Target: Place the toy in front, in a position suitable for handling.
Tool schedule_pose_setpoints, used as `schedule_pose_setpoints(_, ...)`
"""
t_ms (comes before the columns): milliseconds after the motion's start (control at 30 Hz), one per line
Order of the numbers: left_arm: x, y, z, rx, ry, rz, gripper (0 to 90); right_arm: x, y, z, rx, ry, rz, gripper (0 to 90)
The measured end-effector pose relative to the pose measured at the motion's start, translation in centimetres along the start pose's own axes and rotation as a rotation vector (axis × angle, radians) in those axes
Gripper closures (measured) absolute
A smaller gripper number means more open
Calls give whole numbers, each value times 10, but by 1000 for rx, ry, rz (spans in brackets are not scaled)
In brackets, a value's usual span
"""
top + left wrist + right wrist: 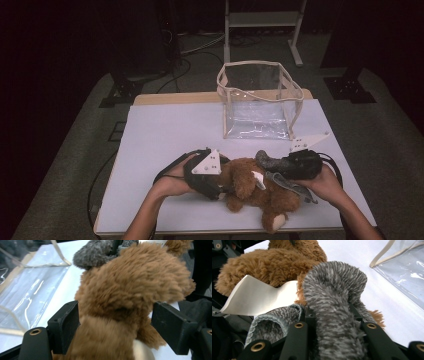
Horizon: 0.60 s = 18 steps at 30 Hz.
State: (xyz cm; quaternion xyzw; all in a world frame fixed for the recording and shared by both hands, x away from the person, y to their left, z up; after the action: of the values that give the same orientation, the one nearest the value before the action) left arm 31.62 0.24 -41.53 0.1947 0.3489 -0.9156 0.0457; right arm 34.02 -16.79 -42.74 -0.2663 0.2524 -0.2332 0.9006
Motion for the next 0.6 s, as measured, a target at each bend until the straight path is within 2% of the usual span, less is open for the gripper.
schedule_pose_setpoints(33, 0, 5, 3, -25, 25, -10, 206, -1, 1, 0, -2, -1, 4, 692)
schedule_pose_setpoints(100, 0, 8, 5, -35, 36, -17, 201, -1, 2, 0, -2, -1, 6, 692)
schedule_pose_setpoints(233, 2, 26, 14, -79, 84, -70, 190, -3, 4, 1, -6, -6, 14, 693)
schedule_pose_setpoints(300, 1, 29, 15, -90, 97, -73, 190, -3, 4, 1, -6, -10, 13, 693)
schedule_pose_setpoints(333, 0, 32, 17, -89, 97, -81, 196, -3, 4, 1, -5, -10, 13, 692)
schedule_pose_setpoints(367, 0, 34, 19, -88, 97, -90, 274, -2, 4, 1, -6, -10, 12, 692)
schedule_pose_setpoints(400, -1, 36, 20, -89, 87, -97, 274, -2, 4, 1, -6, -10, 12, 692)
schedule_pose_setpoints(500, -8, 38, 22, -93, 61, -72, 467, 1, 4, 1, -5, -11, 5, 691)
schedule_pose_setpoints(600, -21, 36, 21, -50, -40, -52, 615, 6, 3, 4, 2, -3, 4, 686)
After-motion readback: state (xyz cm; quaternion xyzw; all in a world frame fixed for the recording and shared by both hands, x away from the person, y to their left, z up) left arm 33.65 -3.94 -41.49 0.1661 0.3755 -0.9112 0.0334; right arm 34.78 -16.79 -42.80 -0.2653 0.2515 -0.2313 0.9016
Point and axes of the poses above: each handheld gripper's, and its own axes: y roughly forward along the jaws, z roughly out of its top, x roughly to its right, the point moved 9 cm from there along y, roughly forward along the jaws, and after that the axes turned 13 degrees about y, right-handed, at the moved point
